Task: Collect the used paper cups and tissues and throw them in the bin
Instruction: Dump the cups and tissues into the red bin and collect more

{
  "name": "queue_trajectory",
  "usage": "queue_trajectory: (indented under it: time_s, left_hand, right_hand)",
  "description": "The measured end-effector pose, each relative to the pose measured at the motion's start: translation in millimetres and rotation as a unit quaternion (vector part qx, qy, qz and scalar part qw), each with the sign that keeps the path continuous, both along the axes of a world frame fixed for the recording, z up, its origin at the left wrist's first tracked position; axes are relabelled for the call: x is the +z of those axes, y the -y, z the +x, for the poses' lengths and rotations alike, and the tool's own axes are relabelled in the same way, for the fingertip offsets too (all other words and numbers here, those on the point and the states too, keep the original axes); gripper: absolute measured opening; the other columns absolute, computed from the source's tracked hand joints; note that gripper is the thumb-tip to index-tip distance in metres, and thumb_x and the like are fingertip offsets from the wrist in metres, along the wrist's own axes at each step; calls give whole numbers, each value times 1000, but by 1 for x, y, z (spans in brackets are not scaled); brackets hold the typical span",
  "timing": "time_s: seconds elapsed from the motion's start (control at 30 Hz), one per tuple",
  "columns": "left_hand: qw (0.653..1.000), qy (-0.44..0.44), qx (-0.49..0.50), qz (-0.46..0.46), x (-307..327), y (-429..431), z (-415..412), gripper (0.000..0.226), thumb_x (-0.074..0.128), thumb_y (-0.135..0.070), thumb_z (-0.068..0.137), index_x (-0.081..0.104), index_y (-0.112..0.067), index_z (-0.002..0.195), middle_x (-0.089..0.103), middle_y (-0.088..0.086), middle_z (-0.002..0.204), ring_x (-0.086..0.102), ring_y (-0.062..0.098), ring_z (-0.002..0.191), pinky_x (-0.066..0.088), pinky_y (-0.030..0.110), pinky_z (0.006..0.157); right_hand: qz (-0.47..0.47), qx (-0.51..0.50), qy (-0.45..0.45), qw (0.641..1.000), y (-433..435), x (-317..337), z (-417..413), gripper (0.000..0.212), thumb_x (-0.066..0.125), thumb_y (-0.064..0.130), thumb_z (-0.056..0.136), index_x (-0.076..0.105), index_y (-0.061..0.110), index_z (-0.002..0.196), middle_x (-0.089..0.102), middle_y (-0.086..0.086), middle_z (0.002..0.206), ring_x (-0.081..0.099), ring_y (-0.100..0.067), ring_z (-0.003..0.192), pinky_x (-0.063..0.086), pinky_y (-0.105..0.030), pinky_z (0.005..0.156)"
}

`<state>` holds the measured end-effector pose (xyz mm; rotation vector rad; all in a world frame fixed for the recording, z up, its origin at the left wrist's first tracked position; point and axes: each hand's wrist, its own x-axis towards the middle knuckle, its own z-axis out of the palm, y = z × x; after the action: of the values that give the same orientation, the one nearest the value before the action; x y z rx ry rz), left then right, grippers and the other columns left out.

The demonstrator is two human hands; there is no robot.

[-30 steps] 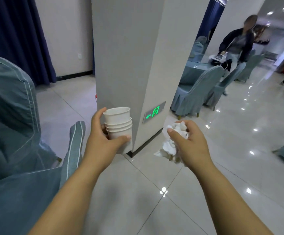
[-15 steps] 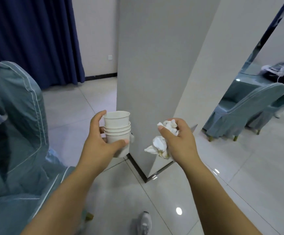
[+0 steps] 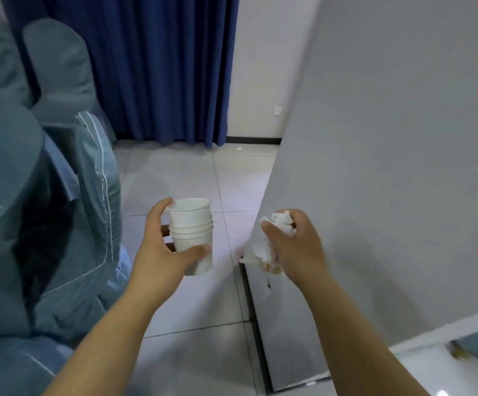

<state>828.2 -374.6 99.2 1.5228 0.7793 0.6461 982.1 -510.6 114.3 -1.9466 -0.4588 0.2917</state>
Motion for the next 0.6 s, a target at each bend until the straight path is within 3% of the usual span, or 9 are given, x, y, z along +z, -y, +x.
queue_trajectory:
  time_s: [0.13, 0.27, 0.43, 0.6]
  left_hand:
    - [999, 4, 49, 0, -8, -62, 44, 84, 75, -4, 75, 31, -48, 131, 51, -6, 114, 58, 7, 83, 44, 9, 49]
    - [999, -1, 50, 5, -12, -122, 91, 85, 77, -8, 74, 29, -50, 131, 51, -10, 110, 59, 6, 83, 44, 8, 49]
    - [998, -27, 51, 8, -16, -180, 147, 90, 81, -10, 69, 29, -50, 132, 52, -8, 112, 59, 9, 86, 46, 14, 54]
    - [997, -43, 54, 24, -29, -234, 204, 89, 83, -11, 68, 31, -48, 131, 52, -7, 115, 58, 9, 91, 49, 19, 60]
  right_hand:
    - [-6, 44, 19, 999, -73, -7, 56, 23, 65, 37, 86, 54, 25, 102, 60, 8, 91, 61, -9, 77, 45, -21, 63]
    - [-7, 52, 10, 999, -138, -11, 112, 23, 64, 33, 88, 54, 21, 105, 58, 9, 89, 59, 1, 61, 39, -6, 45]
    - [-13, 48, -2, 999, -201, -19, 176, 24, 65, 33, 88, 56, 20, 106, 59, 9, 91, 56, -1, 75, 39, -15, 57]
    - [-27, 59, -16, 998, -256, -38, 244, 24, 64, 29, 88, 55, 19, 108, 57, 10, 90, 56, -2, 74, 39, -12, 53]
